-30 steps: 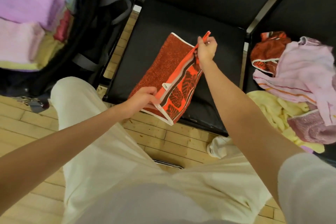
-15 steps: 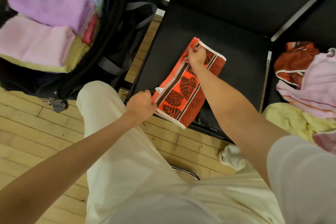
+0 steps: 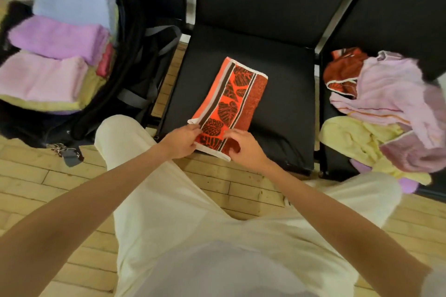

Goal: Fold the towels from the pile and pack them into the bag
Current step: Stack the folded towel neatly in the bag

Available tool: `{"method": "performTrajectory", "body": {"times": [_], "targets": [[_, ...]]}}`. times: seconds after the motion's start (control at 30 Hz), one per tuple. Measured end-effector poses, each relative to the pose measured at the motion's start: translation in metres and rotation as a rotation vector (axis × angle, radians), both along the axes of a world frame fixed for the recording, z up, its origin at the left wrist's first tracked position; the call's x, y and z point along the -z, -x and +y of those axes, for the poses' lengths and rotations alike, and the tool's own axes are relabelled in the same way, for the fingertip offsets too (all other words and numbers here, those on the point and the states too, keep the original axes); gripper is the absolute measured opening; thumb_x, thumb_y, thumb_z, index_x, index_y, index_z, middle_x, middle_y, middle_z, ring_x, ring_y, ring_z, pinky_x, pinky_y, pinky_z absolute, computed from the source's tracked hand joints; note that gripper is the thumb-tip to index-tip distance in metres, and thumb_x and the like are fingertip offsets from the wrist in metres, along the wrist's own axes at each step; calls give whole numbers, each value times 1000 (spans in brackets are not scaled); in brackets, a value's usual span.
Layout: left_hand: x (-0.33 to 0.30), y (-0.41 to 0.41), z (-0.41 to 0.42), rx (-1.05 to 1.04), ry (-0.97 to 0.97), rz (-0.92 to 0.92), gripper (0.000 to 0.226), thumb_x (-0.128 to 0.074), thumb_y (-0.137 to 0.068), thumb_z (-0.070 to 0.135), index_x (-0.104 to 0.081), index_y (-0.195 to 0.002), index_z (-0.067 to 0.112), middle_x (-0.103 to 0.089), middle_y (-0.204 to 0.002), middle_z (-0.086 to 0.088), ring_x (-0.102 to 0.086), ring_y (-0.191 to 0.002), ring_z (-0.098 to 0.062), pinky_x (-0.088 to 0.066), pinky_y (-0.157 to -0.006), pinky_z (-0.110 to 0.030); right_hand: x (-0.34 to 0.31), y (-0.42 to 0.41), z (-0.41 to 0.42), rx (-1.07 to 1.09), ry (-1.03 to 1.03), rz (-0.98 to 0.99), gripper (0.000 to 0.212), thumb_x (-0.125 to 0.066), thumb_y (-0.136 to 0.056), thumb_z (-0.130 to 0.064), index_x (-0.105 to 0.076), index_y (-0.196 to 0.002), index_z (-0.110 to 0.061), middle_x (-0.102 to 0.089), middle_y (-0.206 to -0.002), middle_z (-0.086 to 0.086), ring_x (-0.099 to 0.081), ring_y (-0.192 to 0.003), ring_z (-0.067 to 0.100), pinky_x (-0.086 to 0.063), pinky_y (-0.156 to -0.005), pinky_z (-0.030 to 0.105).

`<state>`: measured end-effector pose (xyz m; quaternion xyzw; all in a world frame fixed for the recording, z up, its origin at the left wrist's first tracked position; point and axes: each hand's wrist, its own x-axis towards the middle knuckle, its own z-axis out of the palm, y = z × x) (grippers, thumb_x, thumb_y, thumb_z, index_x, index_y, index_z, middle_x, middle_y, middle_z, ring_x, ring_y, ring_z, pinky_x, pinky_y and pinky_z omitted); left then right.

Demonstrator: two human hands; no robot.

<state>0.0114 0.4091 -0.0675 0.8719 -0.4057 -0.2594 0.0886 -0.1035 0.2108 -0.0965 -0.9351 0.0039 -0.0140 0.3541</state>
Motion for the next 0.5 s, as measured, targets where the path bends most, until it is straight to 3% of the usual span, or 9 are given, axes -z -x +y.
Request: {"method": "performTrajectory", "body": {"times": [0.1, 0.2, 0.3, 0.4, 0.5], "targets": [[-5, 3, -1, -2, -14, 18, 48, -54, -88, 9, -49, -135, 10, -47, -140, -7, -47, -127, -23, -40, -105, -36, 17, 24, -10, -161, 204, 97, 62, -68, -74, -9, -53, -134, -11, -47, -143, 9, -40, -135, 22, -28, -112, 34], [-9, 11, -5, -4, -42, 12, 49, -56, -85, 9, -50, -134, 9, -51, -136, -8, -50, -123, -25, -42, -102, -37, 24, 25, -12, -225, 332, 112, 69, -67, -77, -5, -42, -142, -8, -38, -149, 10, -32, -140, 24, -21, -116, 37], [-8, 19, -8, -1, -95, -37, 50, -61, -80, 13, -51, -129, 10, -56, -126, -7, -54, -113, -24, -47, -95, -36, 19, 22, -8, -189, 387, 135, 67, -61, -83, -4, -35, -145, -9, -34, -152, 7, -29, -142, 21, -10, -116, 29], [-6, 24, -9, 6, -115, -64, 46, -64, -77, 22, -54, -121, 13, -59, -117, -5, -57, -105, -22, -50, -89, -36, 27, 27, -10, -143, 422, 2, 57, -60, -80, -4, -51, -136, -7, -51, -140, 9, -47, -131, 24, -22, -112, 35], [-2, 26, -12, 27, -116, -125, 50, -67, -74, 35, -55, -118, 14, -60, -116, -4, -57, -105, -22, -50, -88, -37, 29, 29, -8, -22, 269, -85, 39, -57, -84, -9, -63, -122, -9, -63, -126, 7, -56, -120, 22, -38, -107, 38]]}}
